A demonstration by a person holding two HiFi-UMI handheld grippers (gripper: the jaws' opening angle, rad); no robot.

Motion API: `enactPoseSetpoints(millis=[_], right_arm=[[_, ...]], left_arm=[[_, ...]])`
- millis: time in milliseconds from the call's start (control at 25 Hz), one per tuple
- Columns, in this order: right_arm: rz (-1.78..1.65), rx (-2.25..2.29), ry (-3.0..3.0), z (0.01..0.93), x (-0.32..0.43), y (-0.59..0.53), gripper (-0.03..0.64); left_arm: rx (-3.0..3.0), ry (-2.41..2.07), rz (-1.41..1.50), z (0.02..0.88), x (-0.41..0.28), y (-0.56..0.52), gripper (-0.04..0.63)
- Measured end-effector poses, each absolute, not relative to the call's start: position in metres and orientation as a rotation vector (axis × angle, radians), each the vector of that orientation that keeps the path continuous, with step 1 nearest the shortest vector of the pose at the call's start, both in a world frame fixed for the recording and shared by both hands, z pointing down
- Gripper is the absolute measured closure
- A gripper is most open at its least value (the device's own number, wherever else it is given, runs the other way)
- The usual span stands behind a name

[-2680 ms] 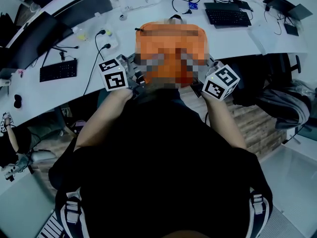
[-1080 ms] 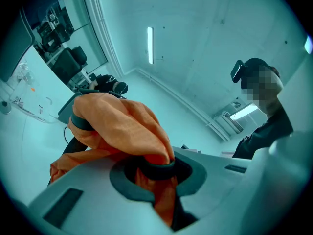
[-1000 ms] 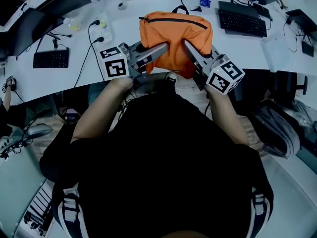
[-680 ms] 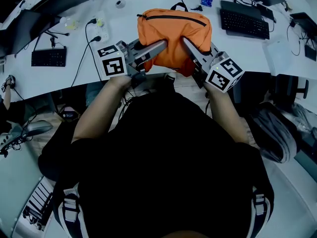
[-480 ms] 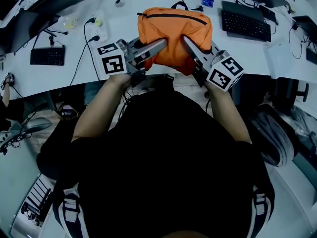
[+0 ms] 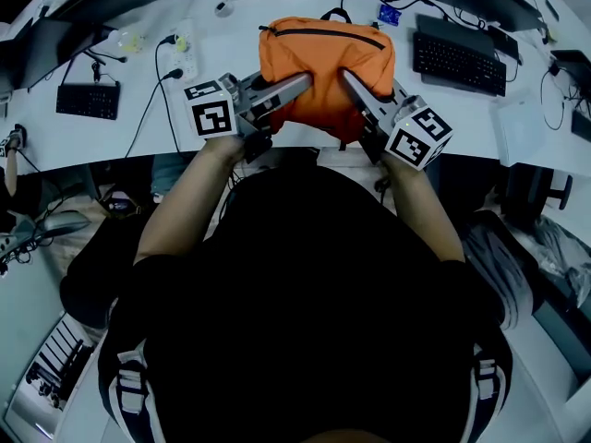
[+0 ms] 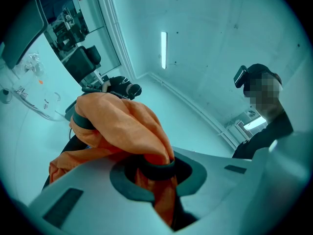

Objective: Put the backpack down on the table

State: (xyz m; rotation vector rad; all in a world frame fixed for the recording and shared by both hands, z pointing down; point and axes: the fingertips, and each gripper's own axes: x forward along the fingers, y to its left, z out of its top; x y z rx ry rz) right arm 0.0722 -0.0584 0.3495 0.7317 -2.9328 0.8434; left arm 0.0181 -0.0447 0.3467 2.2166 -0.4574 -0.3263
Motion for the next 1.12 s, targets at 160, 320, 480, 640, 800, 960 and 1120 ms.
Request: enactPoseSetpoints(millis=[160,320,480,640,800,960,1120], right_arm=[[0.836,0.679,-2.949,0.351,0.075,-0.066,0.583],[0.848,0.622,-2.937,0.354,0.078,-0.072,0.583],[0.878,0.587,-2.939,0.355,0.078,-0.075,0.583],[0.899,0.546,-2.945,0.355,0.075,-0.074,0.583],[0.911,0.539,-2.933,0.358,0.072,-0.075,0.583],[0.918,0.549,-2.92,0.362,0.066,-0.081,0.583],[0.903,0.575,-2.902,0.368,0.061,-0.086,0.583]], left_arm=[[2.226,-0.507,-0.336,0.348,0.02,-0.051,0.529],[2.194,-0.522,-0.364,0.352,0.022,-0.058,0.531],[2.162,-0.519,-0.379,0.355,0.021,-0.06,0.531],[2.15,-0.518,-0.371,0.355,0.019,-0.06,0.531],[2.129,-0.517,-0.374,0.357,0.016,-0.06,0.531],[2.124,-0.513,-0.377,0.36,0.01,-0.066,0.531],[2.103,-0.493,-0.395,0.366,0.005,-0.07,0.531]])
